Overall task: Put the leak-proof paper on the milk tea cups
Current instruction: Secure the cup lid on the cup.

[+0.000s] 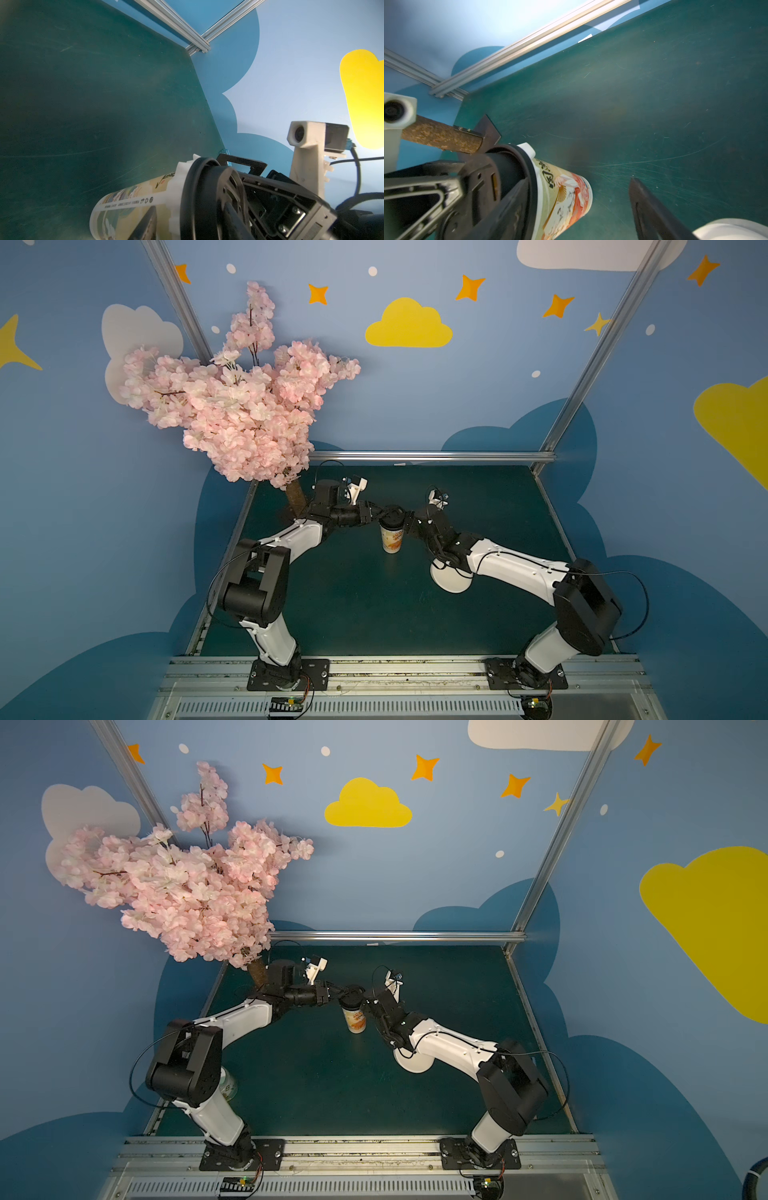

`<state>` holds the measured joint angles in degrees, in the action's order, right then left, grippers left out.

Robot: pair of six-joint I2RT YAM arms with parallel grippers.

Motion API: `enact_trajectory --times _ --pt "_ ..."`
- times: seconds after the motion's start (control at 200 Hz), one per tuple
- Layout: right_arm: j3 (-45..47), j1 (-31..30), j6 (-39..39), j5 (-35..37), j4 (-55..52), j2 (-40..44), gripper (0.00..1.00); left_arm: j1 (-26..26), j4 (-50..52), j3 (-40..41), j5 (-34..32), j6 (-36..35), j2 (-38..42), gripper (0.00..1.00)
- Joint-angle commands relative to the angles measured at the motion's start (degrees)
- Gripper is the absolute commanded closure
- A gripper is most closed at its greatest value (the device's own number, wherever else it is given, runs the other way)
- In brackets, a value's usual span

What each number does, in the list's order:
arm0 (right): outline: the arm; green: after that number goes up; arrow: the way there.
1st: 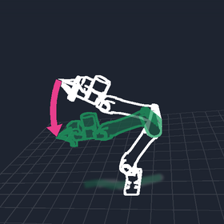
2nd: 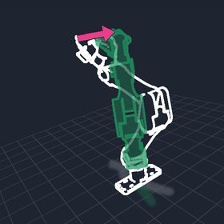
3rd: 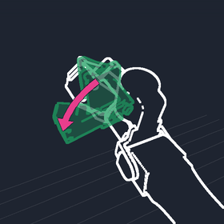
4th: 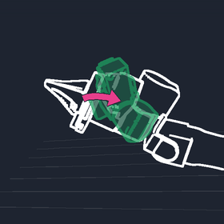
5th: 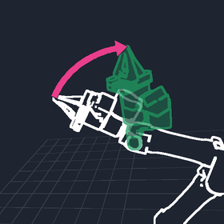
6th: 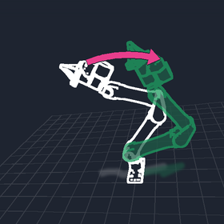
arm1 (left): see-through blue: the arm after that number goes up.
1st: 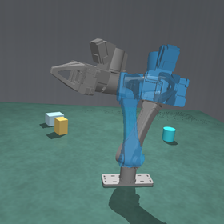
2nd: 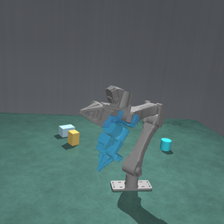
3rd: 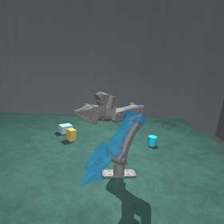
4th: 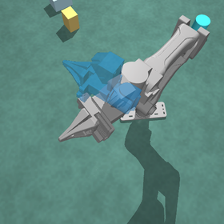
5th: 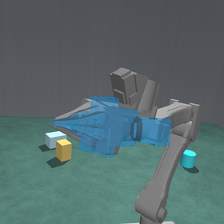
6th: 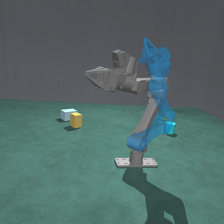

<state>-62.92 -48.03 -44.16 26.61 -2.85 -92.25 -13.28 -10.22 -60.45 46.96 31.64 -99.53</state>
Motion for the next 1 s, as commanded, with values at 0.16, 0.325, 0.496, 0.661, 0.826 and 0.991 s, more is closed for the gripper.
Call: enact_trajectory --times 0.16,0.325,0.496,0.661,0.826,0.991 --pt "-4.0 1.5 6.8 -4.6 -17.3 -1.5 0.22 -1.0 24.1 -0.8 -8.6 -3.8 -2.3 0.46" --pt "-5.7 2.3 7.6 -4.7 -17.6 -1.2 0.21 -1.1 26.7 -3.9 -9.2 -4.4 -1.2 0.43" --pt "-7.0 2.8 8.0 -4.2 -17.3 -0.6 0.21 -0.9 28.7 -6.7 -9.7 -4.7 0.0 0.4" --pt "-6.9 2.9 9.3 -2.8 -15.2 -0.2 0.21 -0.5 30.6 -9.6 -10.0 -5.1 0.5 0.4" --pt "-7.1 3.4 10.1 -1.9 -14.0 0.5 0.2 -0.2 31.6 -11.4 -10.0 -5.4 0.3 0.4" --pt "-7.8 3.8 10.5 -2.4 -13.3 0.9 0.2 -0.2 31.9 -12.1 -9.8 -5.7 0.5 0.4"
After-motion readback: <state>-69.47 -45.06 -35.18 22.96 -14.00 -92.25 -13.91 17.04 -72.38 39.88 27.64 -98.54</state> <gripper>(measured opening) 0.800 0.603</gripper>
